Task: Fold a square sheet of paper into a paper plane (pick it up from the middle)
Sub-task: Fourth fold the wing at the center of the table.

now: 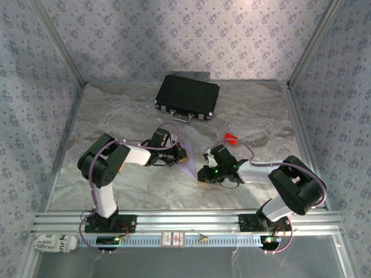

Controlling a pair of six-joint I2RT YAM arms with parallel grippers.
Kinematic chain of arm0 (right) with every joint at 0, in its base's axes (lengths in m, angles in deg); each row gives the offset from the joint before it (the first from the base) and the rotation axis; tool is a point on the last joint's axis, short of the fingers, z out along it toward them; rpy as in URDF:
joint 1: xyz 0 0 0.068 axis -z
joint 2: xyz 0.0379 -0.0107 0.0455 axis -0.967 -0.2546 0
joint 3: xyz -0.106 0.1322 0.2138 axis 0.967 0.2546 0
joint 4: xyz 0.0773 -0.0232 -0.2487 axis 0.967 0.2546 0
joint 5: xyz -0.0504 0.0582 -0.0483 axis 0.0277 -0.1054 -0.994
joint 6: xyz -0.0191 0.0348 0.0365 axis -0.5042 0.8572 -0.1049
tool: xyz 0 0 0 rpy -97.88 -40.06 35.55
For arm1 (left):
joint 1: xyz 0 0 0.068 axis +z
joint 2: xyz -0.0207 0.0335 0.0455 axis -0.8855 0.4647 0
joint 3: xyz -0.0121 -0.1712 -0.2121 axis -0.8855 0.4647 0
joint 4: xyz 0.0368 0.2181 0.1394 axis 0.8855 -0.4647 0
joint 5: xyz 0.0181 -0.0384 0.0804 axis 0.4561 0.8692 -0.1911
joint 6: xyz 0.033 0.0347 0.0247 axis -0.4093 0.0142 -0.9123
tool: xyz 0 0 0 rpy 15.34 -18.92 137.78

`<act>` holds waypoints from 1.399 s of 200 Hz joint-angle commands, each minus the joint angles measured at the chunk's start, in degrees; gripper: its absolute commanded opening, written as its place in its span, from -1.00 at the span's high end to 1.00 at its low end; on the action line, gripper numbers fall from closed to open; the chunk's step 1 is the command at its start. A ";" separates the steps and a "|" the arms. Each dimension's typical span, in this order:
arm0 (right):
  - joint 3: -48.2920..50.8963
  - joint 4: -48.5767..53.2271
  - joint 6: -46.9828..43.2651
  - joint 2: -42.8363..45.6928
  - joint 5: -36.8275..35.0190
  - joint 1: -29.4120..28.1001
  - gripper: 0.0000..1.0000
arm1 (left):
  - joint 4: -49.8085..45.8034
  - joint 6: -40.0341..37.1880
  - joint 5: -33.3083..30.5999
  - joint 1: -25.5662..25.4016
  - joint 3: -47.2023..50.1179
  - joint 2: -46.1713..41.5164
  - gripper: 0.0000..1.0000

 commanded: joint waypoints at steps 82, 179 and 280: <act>0.75 9.51 -1.61 2.94 0.65 -0.21 0.80 | -5.85 -0.03 -3.25 0.31 2.36 1.44 0.91; -12.89 9.39 -2.23 1.94 1.39 -0.40 0.84 | -6.01 -0.30 -3.24 0.33 2.81 1.28 0.91; -18.02 10.53 -2.58 -10.70 -3.66 -3.63 0.88 | -5.97 -0.39 -2.97 0.30 2.66 1.39 0.91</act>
